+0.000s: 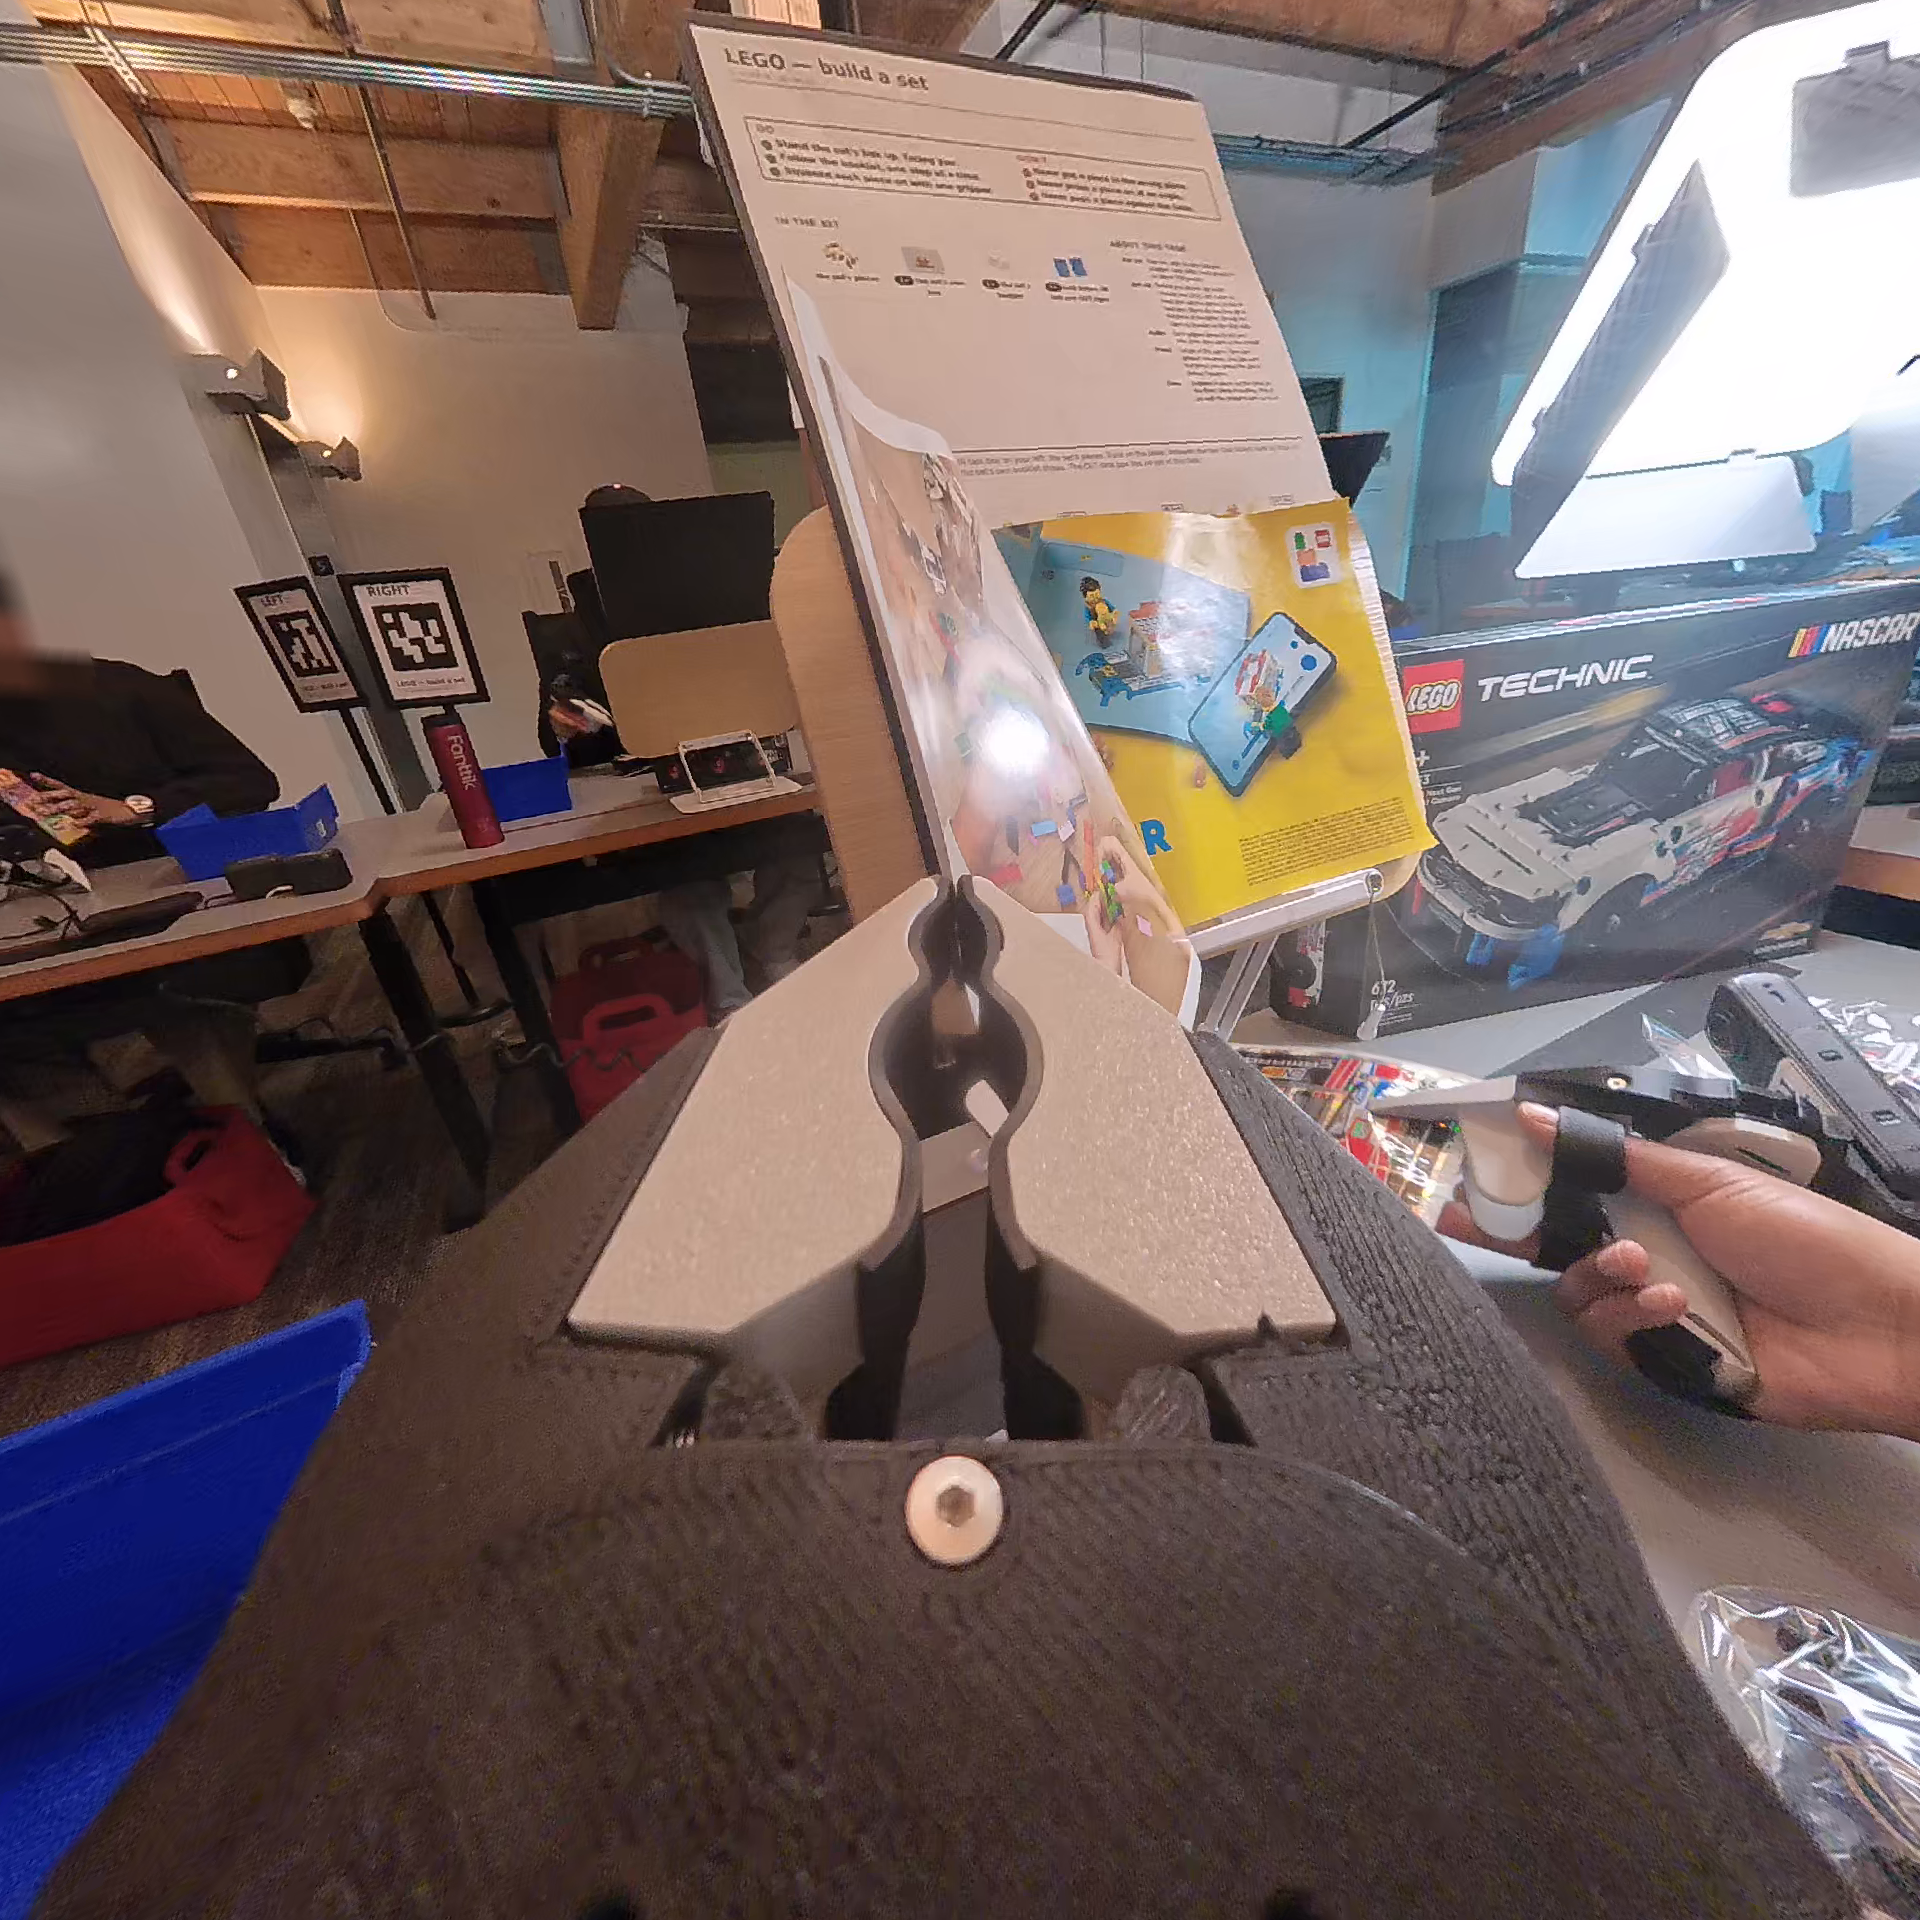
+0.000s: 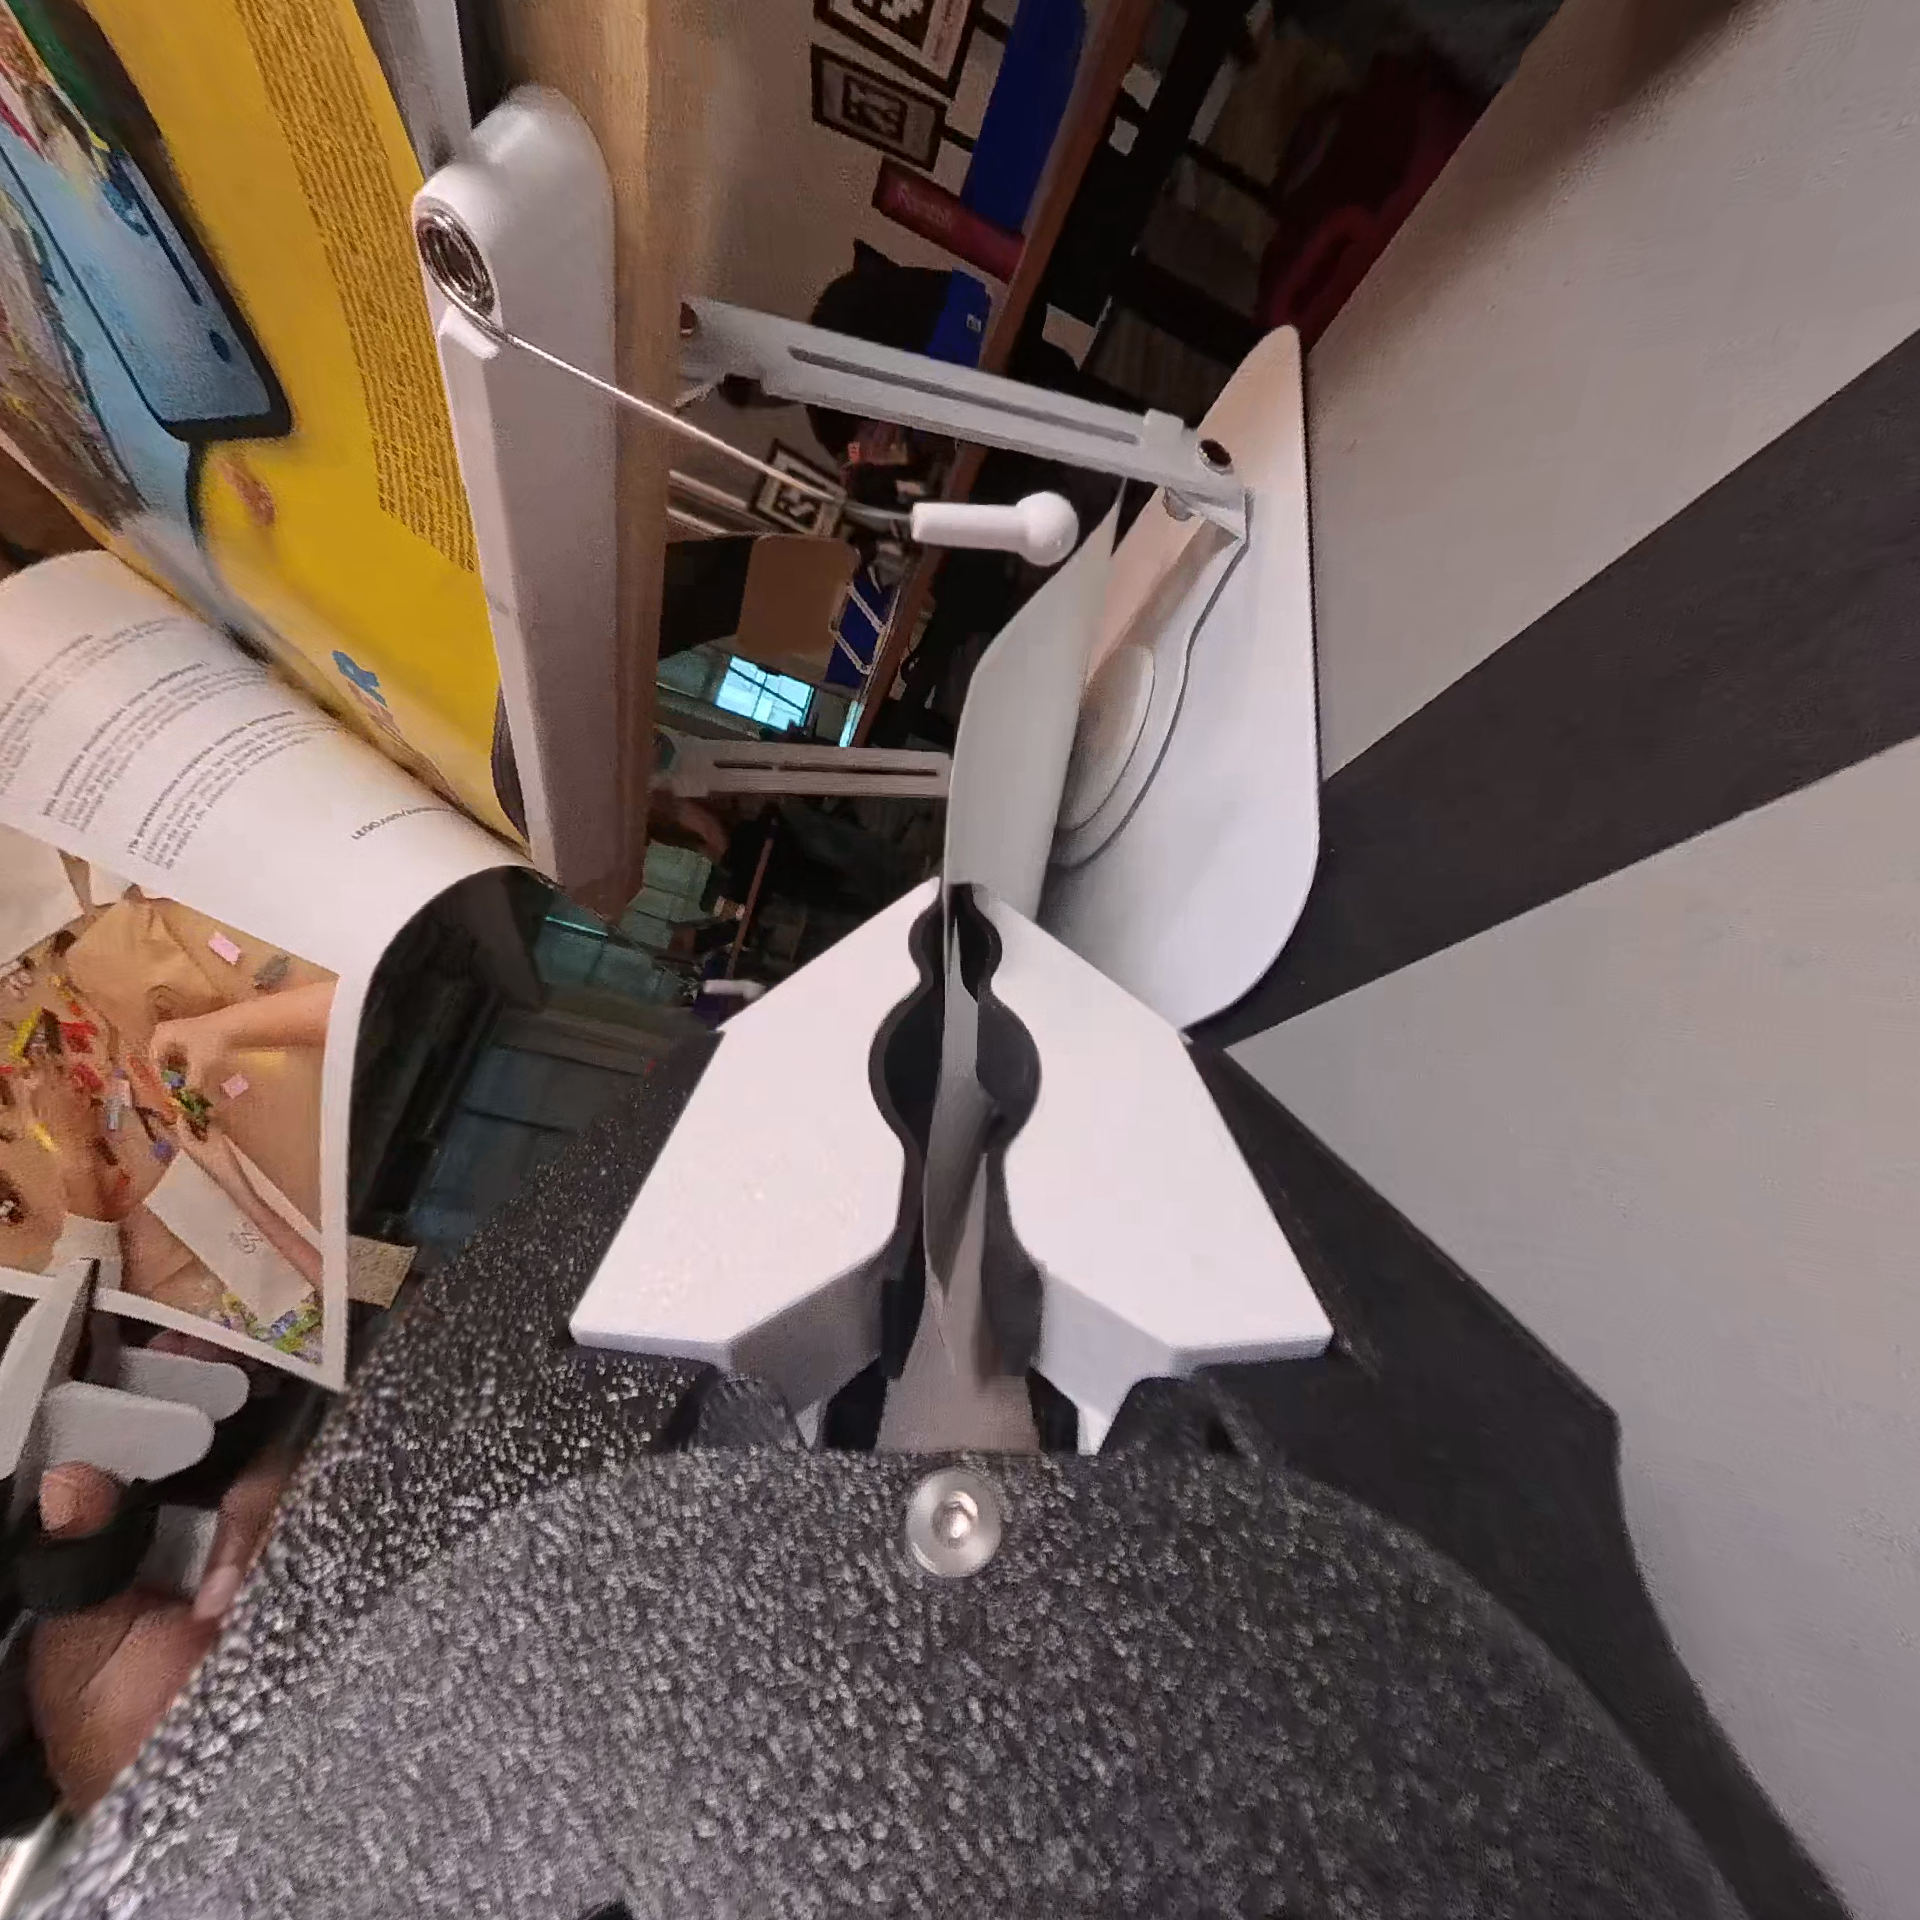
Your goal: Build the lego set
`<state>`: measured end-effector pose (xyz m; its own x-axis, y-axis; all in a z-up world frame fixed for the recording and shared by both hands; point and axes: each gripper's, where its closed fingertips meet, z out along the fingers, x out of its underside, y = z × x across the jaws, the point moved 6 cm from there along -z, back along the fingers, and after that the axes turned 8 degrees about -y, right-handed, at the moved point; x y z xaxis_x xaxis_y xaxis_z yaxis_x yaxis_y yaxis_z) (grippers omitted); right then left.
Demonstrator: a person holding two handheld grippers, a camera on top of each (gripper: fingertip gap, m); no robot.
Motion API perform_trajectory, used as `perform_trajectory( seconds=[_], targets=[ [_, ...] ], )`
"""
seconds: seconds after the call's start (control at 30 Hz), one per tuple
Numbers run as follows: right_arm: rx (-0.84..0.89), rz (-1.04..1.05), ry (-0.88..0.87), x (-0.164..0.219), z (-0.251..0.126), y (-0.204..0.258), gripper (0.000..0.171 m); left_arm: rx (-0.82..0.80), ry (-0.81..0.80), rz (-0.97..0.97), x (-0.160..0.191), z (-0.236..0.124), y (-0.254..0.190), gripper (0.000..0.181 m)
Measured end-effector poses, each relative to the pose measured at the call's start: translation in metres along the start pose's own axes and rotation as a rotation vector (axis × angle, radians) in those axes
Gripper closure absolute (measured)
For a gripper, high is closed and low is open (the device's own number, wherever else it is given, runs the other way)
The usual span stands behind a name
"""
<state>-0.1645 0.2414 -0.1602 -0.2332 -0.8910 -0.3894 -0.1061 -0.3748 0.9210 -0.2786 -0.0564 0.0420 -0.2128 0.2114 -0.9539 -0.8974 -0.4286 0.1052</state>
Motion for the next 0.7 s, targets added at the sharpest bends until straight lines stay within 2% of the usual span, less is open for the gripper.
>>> perform_trajectory(
  seconds=[0.2,0.27,0.37,0.4,0.5,0.7],
  targets=[
    [0.017,-0.005,-0.083,-0.008,-0.015,-0.005,0.166,0.002,0.002,-0.007,0.002,0.001,0.002,0.181],
    [0.04,-0.079,-0.055,-0.008,-0.017,-0.003,0.16,0.006,0.008,-0.003,0.003,0.002,0.0,0.181],
    [0.061,-0.258,0.132,0.002,-0.022,0.002,0.113,0.004,0.003,0.011,0.0,0.0,0.0,0.181],
    [0.067,-0.322,0.183,0.005,-0.027,0.005,0.105,0.002,0.001,0.014,-0.002,-0.001,0.001,0.181],
    [0.092,-0.603,0.253,0.003,-0.047,0.017,0.097,0.0,-0.003,-0.003,-0.003,-0.002,0.003,0.181],
    [0.187,-1.513,0.527,-0.007,-0.077,0.023,0.089,0.006,0.001,-0.005,-0.001,-0.001,0.002,0.181]
  ],
)
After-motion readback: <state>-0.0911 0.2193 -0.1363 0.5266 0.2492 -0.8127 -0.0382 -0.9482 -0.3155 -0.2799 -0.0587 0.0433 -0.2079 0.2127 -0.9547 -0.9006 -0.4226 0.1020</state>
